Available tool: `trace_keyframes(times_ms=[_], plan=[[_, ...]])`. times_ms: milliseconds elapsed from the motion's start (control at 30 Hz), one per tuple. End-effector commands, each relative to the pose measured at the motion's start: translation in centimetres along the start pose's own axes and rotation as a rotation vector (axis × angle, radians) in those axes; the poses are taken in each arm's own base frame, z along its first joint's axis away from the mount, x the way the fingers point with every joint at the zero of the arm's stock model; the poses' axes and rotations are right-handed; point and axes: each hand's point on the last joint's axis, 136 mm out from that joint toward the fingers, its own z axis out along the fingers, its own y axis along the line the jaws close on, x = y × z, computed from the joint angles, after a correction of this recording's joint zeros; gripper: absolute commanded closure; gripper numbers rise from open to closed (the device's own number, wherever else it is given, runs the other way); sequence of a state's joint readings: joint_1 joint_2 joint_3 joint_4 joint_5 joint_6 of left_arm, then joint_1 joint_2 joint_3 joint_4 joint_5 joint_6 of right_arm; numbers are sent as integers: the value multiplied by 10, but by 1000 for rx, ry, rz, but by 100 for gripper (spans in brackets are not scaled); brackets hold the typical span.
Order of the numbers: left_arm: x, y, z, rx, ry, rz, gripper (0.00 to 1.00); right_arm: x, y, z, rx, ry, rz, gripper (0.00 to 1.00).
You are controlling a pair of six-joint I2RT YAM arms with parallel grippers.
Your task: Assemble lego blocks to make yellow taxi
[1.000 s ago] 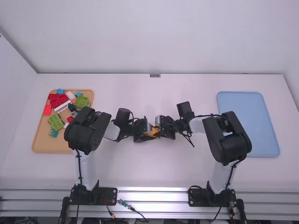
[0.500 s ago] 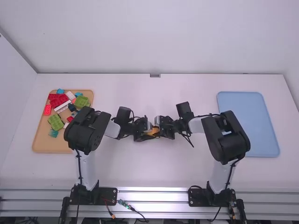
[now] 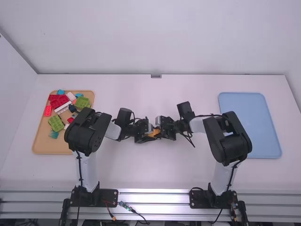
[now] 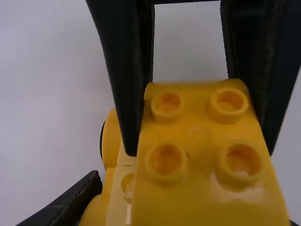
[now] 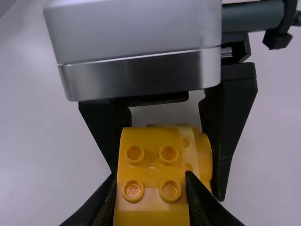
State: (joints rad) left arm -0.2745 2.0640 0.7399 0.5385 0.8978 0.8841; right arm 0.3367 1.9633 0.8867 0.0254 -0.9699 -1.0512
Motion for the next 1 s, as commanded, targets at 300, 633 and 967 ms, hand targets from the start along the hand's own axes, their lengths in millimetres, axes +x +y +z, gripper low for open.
trace_keyframes(times_ms=[300, 633, 967], plan=[[33, -13, 0, -5, 115, -27, 99, -6, -17, -17, 57, 12, -63, 100], [30, -8, 1, 1, 119, -27, 98, -3, 2, -12, 35, -56, -40, 100], [28, -3, 2, -12, 114, -12, 99, -9, 0, -10, 31, -68, -31, 100]])
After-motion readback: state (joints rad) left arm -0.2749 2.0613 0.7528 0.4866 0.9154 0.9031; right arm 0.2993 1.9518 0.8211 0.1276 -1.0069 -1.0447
